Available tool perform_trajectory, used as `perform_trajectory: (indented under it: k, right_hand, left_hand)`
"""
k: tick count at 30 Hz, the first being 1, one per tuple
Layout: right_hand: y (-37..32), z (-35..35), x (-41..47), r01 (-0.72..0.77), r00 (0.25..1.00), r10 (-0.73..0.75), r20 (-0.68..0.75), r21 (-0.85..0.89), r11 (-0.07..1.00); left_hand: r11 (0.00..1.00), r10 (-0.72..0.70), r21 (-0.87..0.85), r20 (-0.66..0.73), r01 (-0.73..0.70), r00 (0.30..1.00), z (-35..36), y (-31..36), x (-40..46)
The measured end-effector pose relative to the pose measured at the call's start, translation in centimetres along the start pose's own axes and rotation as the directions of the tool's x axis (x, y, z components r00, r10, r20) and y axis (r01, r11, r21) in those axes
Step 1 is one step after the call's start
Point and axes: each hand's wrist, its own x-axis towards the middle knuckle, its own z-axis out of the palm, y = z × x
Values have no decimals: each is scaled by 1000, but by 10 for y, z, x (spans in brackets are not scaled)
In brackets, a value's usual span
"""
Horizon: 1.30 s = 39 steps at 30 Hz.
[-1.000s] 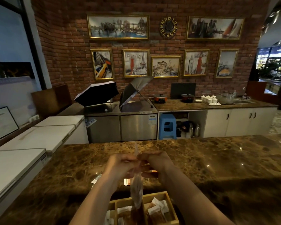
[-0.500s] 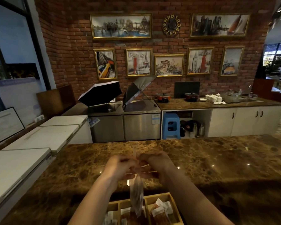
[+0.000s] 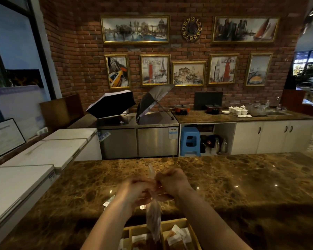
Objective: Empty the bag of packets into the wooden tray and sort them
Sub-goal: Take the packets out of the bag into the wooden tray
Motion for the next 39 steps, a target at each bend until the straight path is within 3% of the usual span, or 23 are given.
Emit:
perform_trajectory:
  k: [7,12,20,25,27,32,35,39]
  right_hand:
    - [4,-2,4,10,994,-7,107,-25,1000]
    - [8,-8,10,32,998,-28,56,-66,997]
    - [19,-31,23,-38,999,37,-4,-111,993]
    - [21,-30,25,-25,999,23,-41,-42,999]
    - [23,-27,28,-10,999,9,-53,-21,1000]
    - [28,-37,24,12,998,-15,65,39,999]
    - [36,-48,28,-110,985,96,147,89,990]
    - [55,-51,40,-240,956,234,177,12,971]
  left_hand:
    - [998,-14,-70,-30,12,999,-4,0,2]
    - [998,-4,-60,-116,-3,993,-10,1,9]
    - [981,128,179,-315,-74,940,-31,-1,30]
    - [884,268,464,-414,-52,870,-27,-5,32]
    - [853,299,518,-393,-59,870,-22,-4,29]
    - [907,239,400,-224,-135,945,-14,1,35]
    - [939,239,289,-167,-184,957,-12,11,31]
    - [961,259,128,-110,-244,960,-9,23,24]
